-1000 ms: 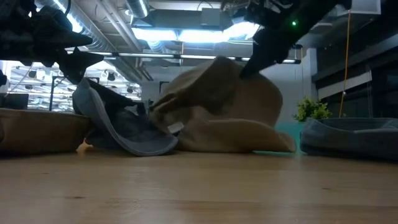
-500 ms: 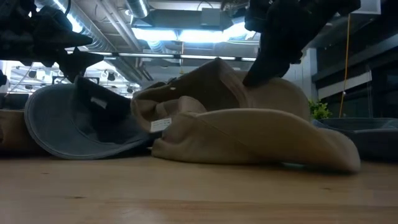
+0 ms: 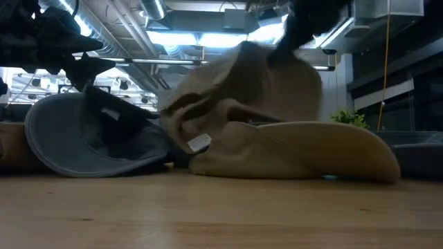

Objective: Pick & Place hat
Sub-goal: Prepare the brown cap

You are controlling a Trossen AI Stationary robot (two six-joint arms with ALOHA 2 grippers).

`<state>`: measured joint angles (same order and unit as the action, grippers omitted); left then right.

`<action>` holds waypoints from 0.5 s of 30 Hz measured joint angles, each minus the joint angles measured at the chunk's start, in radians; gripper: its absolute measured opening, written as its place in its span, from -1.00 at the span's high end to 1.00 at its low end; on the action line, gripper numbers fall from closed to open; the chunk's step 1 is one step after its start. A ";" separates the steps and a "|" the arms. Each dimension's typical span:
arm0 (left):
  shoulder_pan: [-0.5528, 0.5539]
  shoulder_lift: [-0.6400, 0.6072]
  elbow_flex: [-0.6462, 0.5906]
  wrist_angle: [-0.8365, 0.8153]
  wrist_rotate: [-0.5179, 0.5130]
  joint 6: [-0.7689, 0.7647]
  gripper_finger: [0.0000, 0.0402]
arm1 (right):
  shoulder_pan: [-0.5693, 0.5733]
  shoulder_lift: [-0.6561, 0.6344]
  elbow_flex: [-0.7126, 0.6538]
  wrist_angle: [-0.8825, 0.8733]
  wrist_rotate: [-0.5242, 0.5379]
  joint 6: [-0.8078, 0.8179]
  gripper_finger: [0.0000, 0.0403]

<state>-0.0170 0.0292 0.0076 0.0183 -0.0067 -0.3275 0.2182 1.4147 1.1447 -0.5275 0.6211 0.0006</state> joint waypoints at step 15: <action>0.000 0.000 0.000 0.000 0.000 0.000 -0.03 | 0.078 0.134 0.118 -0.096 0.530 0.024 0.85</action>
<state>-0.0170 0.0288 0.0078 0.0185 -0.0067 -0.3275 0.2958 1.5489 1.2622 -0.6239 1.1512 0.0250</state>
